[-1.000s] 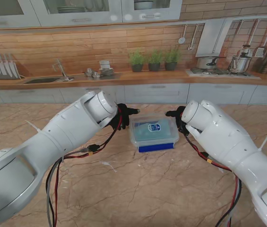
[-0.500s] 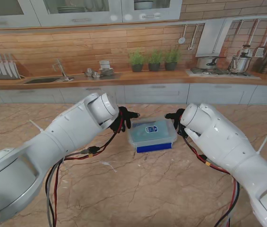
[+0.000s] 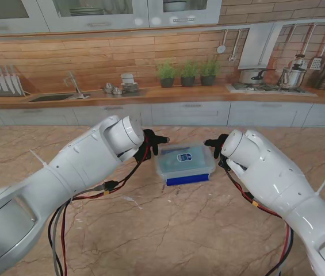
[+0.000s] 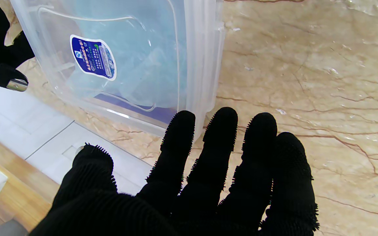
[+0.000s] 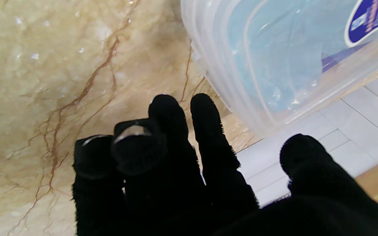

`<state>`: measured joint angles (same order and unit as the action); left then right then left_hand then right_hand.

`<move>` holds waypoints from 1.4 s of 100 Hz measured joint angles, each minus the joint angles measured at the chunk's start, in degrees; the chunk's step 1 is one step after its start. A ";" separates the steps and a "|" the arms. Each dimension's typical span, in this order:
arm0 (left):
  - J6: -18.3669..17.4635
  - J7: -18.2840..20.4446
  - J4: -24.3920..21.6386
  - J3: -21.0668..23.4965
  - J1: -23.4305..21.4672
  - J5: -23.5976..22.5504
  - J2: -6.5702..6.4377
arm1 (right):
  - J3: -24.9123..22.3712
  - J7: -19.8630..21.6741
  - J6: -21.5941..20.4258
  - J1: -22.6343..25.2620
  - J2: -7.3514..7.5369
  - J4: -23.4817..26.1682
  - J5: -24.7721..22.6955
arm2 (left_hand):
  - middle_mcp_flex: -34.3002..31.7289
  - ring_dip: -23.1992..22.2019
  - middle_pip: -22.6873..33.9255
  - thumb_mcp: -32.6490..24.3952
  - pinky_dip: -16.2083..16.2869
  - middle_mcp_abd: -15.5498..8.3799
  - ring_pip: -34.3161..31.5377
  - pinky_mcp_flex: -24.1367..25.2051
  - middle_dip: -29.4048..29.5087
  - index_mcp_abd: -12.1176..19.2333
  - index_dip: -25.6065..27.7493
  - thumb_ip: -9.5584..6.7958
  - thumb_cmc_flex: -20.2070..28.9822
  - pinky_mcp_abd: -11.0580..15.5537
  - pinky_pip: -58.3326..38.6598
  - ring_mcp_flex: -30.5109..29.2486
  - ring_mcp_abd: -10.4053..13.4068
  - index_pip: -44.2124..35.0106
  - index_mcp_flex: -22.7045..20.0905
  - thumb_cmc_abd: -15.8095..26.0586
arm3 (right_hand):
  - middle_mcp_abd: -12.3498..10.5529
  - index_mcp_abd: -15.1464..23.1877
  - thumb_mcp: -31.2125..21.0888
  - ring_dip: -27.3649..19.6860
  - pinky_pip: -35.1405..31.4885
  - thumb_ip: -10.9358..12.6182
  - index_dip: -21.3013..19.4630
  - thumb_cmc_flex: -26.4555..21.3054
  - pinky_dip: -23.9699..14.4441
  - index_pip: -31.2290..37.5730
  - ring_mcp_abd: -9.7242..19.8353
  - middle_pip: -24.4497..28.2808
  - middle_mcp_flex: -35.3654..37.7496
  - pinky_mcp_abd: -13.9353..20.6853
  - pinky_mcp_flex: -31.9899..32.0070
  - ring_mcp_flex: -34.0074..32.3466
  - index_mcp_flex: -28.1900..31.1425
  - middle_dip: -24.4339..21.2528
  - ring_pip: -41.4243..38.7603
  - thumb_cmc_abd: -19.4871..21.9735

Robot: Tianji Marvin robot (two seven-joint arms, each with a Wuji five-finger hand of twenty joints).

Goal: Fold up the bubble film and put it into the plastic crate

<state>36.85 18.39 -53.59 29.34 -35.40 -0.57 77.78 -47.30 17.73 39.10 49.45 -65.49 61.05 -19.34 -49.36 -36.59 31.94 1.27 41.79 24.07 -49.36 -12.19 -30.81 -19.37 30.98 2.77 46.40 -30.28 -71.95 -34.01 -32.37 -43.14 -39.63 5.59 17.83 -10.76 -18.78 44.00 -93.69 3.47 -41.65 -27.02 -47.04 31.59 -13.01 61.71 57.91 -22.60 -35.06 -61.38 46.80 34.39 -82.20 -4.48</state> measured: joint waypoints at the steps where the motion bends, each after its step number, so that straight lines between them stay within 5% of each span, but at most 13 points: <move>1: 0.07 -0.07 -0.22 0.07 -0.10 -0.14 -0.10 | -0.11 -0.08 0.02 0.11 0.03 0.12 -0.15 | 0.00 0.00 0.00 0.00 -0.02 0.00 0.00 0.01 0.00 0.00 0.00 0.00 0.00 0.00 0.00 0.00 0.00 0.00 0.00 0.00 | 0.02 0.01 0.00 -0.01 0.09 0.00 0.01 0.00 0.01 -0.20 -0.01 -0.02 -0.02 0.00 0.08 0.01 -0.06 -0.05 0.11 0.00; 22: 0.83 -1.29 -6.93 3.48 -3.60 -2.35 -3.09 | -2.07 -3.68 -0.69 1.64 0.20 0.75 -2.10 | 0.00 0.00 0.00 -0.01 -0.41 0.00 0.08 0.42 0.00 0.06 -0.06 0.00 0.00 0.18 0.11 0.56 0.02 0.18 0.00 0.00 | 3.12 1.54 -0.81 -1.34 6.49 0.08 1.40 0.66 1.76 -4.23 -2.39 -5.56 -6.47 0.02 7.13 6.73 -5.43 -3.74 9.83 -0.01; 49: 0.93 -0.26 -17.86 9.09 -10.54 -4.37 -7.92 | -1.40 -7.80 -8.35 -0.50 -1.68 -5.89 -0.27 | 0.00 0.00 -0.01 -0.02 -0.43 -0.01 0.09 0.42 0.00 0.32 -0.06 0.00 1.12 0.20 0.12 0.56 0.03 0.24 0.00 -0.01 | 5.34 4.46 -2.45 -2.91 15.99 -0.07 3.35 1.34 4.17 -6.63 -4.79 -12.94 -15.60 0.98 15.86 16.39 -11.98 -7.57 21.38 -1.35; 70: 1.98 2.53 -25.85 13.73 -16.99 -6.12 -11.22 | 1.64 -12.35 -15.34 -4.75 -5.02 -15.73 4.13 | 0.00 0.00 -0.01 -0.02 -0.43 -0.01 0.10 0.42 0.00 0.32 -0.04 0.00 1.11 0.20 0.12 0.56 0.03 0.24 0.00 -0.01 | 5.32 8.60 -3.18 -4.14 19.98 0.39 4.70 3.04 4.88 -6.82 -4.92 -17.83 -24.52 3.02 19.80 23.34 -18.70 -9.67 27.61 -2.45; 101: 1.36 4.92 -34.86 19.87 -26.97 -6.56 -14.48 | 7.26 -12.88 -22.38 -10.58 -10.34 -28.56 8.08 | 0.00 0.00 -0.01 -0.02 -0.58 -0.01 0.64 0.63 0.01 0.32 -0.01 0.00 1.12 0.19 0.15 0.57 0.04 0.24 0.01 -0.01 | 3.83 14.14 -3.19 -5.81 24.11 -0.72 7.39 3.04 4.89 -6.01 -4.39 -22.32 -29.63 5.21 22.75 29.13 -22.99 -12.40 33.97 -2.46; 120: -1.47 6.76 -37.57 22.24 -31.17 -2.32 -15.52 | 8.43 -10.38 -21.46 -10.44 -10.38 -26.70 9.01 | 0.00 0.00 -0.57 -0.02 -0.63 -0.01 0.73 1.24 0.04 0.32 -0.01 0.00 1.11 0.22 0.24 1.20 0.04 0.24 0.01 -0.02 | 3.67 15.39 -3.22 -5.83 24.40 -1.76 8.90 3.04 4.89 -6.73 -4.37 -22.32 -29.46 5.22 22.75 28.95 -24.38 -12.57 34.01 -3.59; 140: -4.33 7.72 -39.16 22.08 -33.36 -2.87 -16.05 | 6.79 -9.30 -13.02 -5.62 -6.97 -13.53 6.71 | 0.04 0.26 -1.15 -0.03 -0.74 -0.01 1.44 1.53 0.20 0.32 -0.06 0.00 1.11 0.30 0.75 1.50 0.04 0.41 0.01 -0.02 | 3.28 14.96 -3.22 -5.83 24.44 -1.76 9.61 2.97 4.85 -4.78 -4.37 -22.32 -26.27 5.27 21.84 27.92 -19.60 -12.57 34.01 -3.63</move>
<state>32.52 26.12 -92.75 51.42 -68.76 -3.44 61.73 -40.51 8.43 26.08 43.83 -72.45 47.52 -12.63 -49.32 -36.33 30.79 1.24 41.04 24.06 -47.92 -10.66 -30.61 -19.05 30.92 2.77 47.51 -29.98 -71.21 -32.51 -32.34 -42.72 -39.62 5.57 21.11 4.21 -22.00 38.17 -69.25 1.71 -32.04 -24.05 -42.20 26.81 -17.38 39.40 31.64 -17.33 -13.22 -33.46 27.20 21.81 -48.18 -8.11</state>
